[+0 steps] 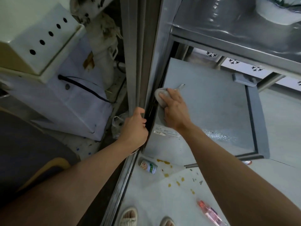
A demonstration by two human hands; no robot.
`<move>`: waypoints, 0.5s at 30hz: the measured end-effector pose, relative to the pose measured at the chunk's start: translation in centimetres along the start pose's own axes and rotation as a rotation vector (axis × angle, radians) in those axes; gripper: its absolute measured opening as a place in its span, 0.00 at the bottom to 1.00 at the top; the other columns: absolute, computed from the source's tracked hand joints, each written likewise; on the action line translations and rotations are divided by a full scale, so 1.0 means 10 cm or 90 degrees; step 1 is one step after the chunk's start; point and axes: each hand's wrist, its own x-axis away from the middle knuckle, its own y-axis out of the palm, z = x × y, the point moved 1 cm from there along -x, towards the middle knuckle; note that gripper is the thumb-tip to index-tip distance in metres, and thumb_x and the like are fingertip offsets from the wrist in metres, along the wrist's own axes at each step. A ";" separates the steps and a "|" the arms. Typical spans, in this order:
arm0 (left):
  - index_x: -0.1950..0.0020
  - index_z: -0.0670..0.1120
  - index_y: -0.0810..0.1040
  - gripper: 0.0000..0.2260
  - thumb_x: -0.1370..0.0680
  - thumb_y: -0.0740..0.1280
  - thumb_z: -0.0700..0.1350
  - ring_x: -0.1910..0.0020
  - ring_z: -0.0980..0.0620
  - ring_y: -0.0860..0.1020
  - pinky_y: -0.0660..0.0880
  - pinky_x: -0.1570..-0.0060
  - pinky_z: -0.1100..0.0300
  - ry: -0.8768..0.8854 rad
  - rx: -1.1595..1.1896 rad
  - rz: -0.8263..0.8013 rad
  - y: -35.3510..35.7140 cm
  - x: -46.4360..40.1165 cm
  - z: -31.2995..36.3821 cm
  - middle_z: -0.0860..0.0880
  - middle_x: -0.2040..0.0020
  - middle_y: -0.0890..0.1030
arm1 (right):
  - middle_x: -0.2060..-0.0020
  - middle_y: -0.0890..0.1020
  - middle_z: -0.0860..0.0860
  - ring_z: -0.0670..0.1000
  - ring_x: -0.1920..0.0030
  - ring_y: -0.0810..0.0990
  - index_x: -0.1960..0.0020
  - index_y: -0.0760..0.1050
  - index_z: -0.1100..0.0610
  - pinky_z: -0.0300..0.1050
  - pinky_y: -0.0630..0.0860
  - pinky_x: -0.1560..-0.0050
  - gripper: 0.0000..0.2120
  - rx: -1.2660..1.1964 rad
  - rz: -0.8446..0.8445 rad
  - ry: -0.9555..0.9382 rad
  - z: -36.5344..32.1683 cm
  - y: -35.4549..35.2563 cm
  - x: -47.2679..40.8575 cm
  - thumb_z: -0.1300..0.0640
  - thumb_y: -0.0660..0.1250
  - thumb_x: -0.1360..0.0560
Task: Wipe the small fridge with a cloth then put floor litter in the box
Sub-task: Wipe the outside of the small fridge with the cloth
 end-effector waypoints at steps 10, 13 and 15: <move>0.35 0.43 0.65 0.20 0.26 0.62 0.32 0.51 0.49 0.77 0.75 0.47 0.55 -0.003 0.003 0.027 0.01 0.10 0.12 0.44 0.47 0.78 | 0.35 0.75 0.53 0.62 0.30 0.66 0.39 0.78 0.55 0.60 0.62 0.30 0.27 0.049 0.029 -0.135 -0.25 0.20 0.78 0.58 0.48 0.30; 0.34 0.44 0.65 0.19 0.25 0.61 0.34 0.48 0.47 0.77 0.75 0.45 0.50 -0.010 -0.008 0.043 0.06 0.10 0.20 0.44 0.45 0.78 | 0.30 0.69 0.54 0.62 0.27 0.61 0.31 0.70 0.54 0.58 0.59 0.27 0.30 0.142 -0.042 -0.163 -0.15 0.22 0.73 0.54 0.44 0.29; 0.35 0.44 0.65 0.19 0.24 0.61 0.35 0.45 0.45 0.77 0.74 0.44 0.48 -0.017 -0.009 0.057 0.12 0.12 0.26 0.43 0.44 0.77 | 0.28 0.67 0.55 0.63 0.27 0.59 0.28 0.65 0.53 0.59 0.59 0.27 0.31 0.181 -0.055 -0.158 -0.08 0.24 0.73 0.53 0.43 0.29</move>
